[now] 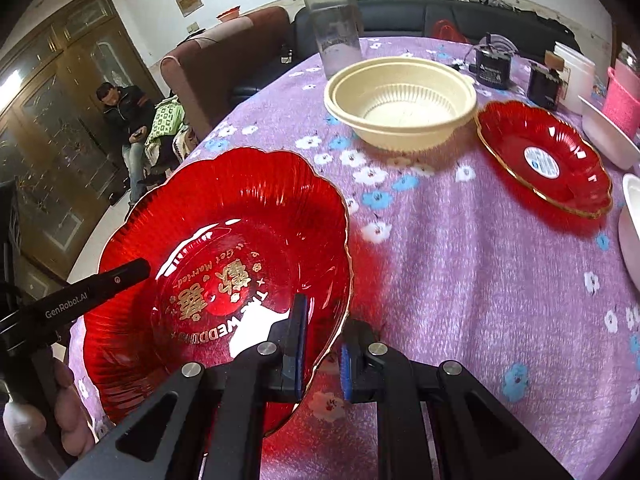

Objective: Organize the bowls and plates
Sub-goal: 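Slide the large red plate along the table and open the left tool, then withdraw the left tool from the large red plate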

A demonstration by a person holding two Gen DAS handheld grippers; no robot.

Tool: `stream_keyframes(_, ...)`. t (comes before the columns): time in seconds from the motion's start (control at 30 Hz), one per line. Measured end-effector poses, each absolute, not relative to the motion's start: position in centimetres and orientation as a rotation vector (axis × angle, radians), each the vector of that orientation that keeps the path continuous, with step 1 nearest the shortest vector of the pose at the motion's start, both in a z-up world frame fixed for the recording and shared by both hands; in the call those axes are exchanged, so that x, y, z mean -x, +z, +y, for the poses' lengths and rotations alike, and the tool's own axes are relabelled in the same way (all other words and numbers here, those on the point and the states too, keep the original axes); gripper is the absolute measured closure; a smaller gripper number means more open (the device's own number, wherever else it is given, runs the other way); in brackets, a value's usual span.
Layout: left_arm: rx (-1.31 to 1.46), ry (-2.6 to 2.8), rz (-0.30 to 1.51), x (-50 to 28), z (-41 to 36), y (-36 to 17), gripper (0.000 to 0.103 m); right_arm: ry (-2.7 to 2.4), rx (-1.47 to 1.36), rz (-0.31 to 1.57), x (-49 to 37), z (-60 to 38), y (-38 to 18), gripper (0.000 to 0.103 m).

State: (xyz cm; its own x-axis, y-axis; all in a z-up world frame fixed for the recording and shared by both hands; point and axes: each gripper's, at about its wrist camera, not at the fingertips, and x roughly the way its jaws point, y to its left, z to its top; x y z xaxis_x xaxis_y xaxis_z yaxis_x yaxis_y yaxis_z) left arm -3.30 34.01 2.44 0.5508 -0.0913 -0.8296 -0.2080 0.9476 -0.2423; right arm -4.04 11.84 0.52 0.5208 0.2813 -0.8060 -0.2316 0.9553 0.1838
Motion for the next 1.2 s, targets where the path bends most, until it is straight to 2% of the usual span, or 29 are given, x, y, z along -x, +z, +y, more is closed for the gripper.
stream_keyframes(0.2,0.334,0.079,1.001,3.4,33.7,2.2,0.086,0.312,-0.094,0.993,3.7,11.2,0.1,0.087)
stream_keyframes(0.3,0.336,0.078,0.981,4.0,33.6,3.0,0.07,0.32,-0.129,0.993,3.9,10.8,0.3,0.084)
stream_keyframes(0.37,0.324,0.097,0.951,4.8,33.5,3.9,0.05,0.316,-0.138,0.977,4.2,10.6,0.5,0.075)
stream_keyframes(0.47,0.289,0.121,0.901,6.1,33.1,5.6,0.044,0.304,-0.148,0.942,4.9,9.8,1.4,0.062)
stream_keyframes(0.57,0.223,0.176,0.852,7.8,32.3,7.2,0.032,0.294,-0.158,0.918,5.6,8.7,2.0,0.06)
stream_keyframes(0.8,0.074,0.285,0.724,12.0,29.6,10.4,0.029,0.273,-0.217,0.864,7.6,5.9,3.3,0.054)
stream_keyframes(0.9,0.022,0.311,0.682,13.4,28.5,11.3,0.024,0.259,-0.226,0.836,8.6,5.0,3.7,0.052)
stream_keyframes(1.2,-0.075,0.299,0.664,14.5,25.6,12.3,0.023,0.243,-0.239,0.795,10.2,3.1,4.5,0.048)
